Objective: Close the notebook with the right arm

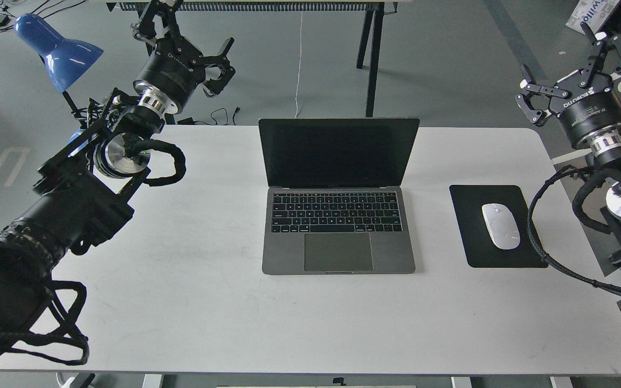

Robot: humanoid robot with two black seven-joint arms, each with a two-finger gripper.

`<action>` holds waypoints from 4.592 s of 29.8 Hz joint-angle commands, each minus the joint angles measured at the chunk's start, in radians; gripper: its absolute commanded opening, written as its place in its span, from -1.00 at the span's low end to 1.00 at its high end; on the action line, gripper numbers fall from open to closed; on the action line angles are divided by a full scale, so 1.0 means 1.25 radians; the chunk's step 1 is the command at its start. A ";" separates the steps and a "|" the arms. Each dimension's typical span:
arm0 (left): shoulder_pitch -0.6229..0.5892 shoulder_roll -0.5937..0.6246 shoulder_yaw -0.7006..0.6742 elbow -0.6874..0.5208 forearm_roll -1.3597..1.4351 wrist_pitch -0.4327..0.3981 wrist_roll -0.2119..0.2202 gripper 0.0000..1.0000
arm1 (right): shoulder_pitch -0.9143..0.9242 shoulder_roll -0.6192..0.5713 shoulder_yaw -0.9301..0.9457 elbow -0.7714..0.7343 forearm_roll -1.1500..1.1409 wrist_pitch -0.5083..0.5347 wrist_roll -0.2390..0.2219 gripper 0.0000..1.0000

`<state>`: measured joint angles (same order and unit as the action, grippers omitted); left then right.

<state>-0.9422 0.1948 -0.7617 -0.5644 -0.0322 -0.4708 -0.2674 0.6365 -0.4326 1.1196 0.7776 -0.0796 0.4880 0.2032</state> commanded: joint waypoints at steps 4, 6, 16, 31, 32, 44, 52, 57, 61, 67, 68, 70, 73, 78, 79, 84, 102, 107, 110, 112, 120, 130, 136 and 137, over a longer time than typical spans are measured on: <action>0.000 0.001 0.001 0.000 0.001 -0.005 0.000 1.00 | -0.001 0.007 0.003 -0.018 0.000 0.001 0.001 1.00; 0.000 0.001 0.001 0.001 0.001 -0.006 0.000 1.00 | 0.000 0.000 -0.002 -0.020 -0.001 0.001 0.001 1.00; 0.000 0.001 -0.001 0.001 0.001 -0.007 -0.001 1.00 | 0.224 -0.082 -0.225 -0.097 -0.025 0.001 -0.004 1.00; 0.001 0.000 -0.001 0.000 0.000 -0.007 -0.001 1.00 | 0.476 0.103 -0.664 -0.199 -0.054 -0.017 -0.021 1.00; 0.001 0.000 -0.001 -0.001 0.000 -0.007 -0.001 1.00 | 0.474 0.121 -0.664 -0.199 -0.054 -0.017 -0.023 1.00; 0.001 0.001 0.001 0.000 0.004 -0.009 0.000 1.00 | 0.406 0.175 -0.653 -0.200 -0.044 -0.016 -0.090 1.00; 0.003 0.000 0.001 0.000 0.005 -0.009 0.000 1.00 | 0.409 0.178 -0.648 -0.254 -0.042 -0.016 -0.105 1.00; 0.003 0.000 0.001 0.000 0.006 -0.009 0.000 1.00 | 0.406 0.179 -0.625 -0.264 -0.043 -0.016 -0.107 1.00; 0.003 0.000 0.001 0.000 0.006 -0.007 0.000 1.00 | 0.400 0.180 -0.637 -0.261 -0.042 -0.015 -0.132 1.00; 0.002 0.000 0.001 0.000 0.006 -0.009 0.000 1.00 | 0.381 0.180 -0.639 -0.249 -0.043 -0.008 -0.156 1.00; 0.003 0.001 0.001 0.000 0.006 -0.009 0.000 1.00 | 0.376 0.180 -0.639 -0.247 -0.044 -0.005 -0.159 1.00; 0.002 0.001 0.001 0.000 0.007 -0.007 0.000 1.00 | 0.367 0.180 -0.640 -0.237 -0.046 -0.004 -0.163 1.00; 0.001 0.001 0.001 0.000 0.007 -0.009 0.000 1.00 | 0.352 0.171 -0.639 -0.198 -0.046 -0.003 -0.163 1.00; 0.000 0.002 0.001 0.000 0.009 -0.009 0.002 1.00 | 0.330 0.114 -0.643 -0.111 -0.049 -0.003 -0.164 1.00; 0.000 0.002 0.001 0.000 0.007 -0.009 0.002 1.00 | 0.322 0.108 -0.651 -0.092 -0.049 -0.003 -0.164 1.00; 0.000 0.002 0.001 0.000 0.009 -0.009 0.002 1.00 | 0.311 0.099 -0.685 -0.076 -0.049 -0.004 -0.164 1.00; 0.000 0.004 0.001 0.000 0.009 -0.009 0.002 1.00 | 0.255 0.093 -0.698 -0.076 -0.052 -0.004 -0.158 1.00; 0.000 0.004 0.001 0.000 0.009 -0.009 0.002 1.00 | 0.237 0.083 -0.698 -0.075 -0.052 -0.004 -0.155 1.00; 0.000 0.004 0.001 0.000 0.009 -0.009 0.002 1.00 | 0.228 0.083 -0.697 -0.075 -0.052 -0.004 -0.153 1.00; 0.000 0.004 0.001 0.000 0.009 -0.009 0.002 1.00 | 0.217 0.083 -0.698 -0.075 -0.052 -0.004 -0.153 1.00; 0.000 0.001 0.001 0.000 0.007 -0.007 0.000 1.00 | 0.187 0.085 -0.698 -0.076 -0.054 -0.004 -0.153 1.00; 0.000 0.001 0.001 0.000 0.009 -0.007 0.000 1.00 | 0.138 0.094 -0.699 -0.089 -0.057 -0.008 -0.151 1.00; 0.000 0.001 0.001 0.000 0.009 -0.007 0.000 1.00 | 0.119 0.098 -0.699 -0.092 -0.057 -0.010 -0.151 1.00; 0.000 0.001 0.001 0.000 0.007 -0.007 0.000 1.00 | 0.114 0.099 -0.699 -0.093 -0.057 -0.012 -0.151 1.00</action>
<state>-0.9420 0.1963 -0.7609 -0.5645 -0.0224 -0.4801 -0.2669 0.7906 -0.3111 0.2454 0.6629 -0.1503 0.4763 0.0140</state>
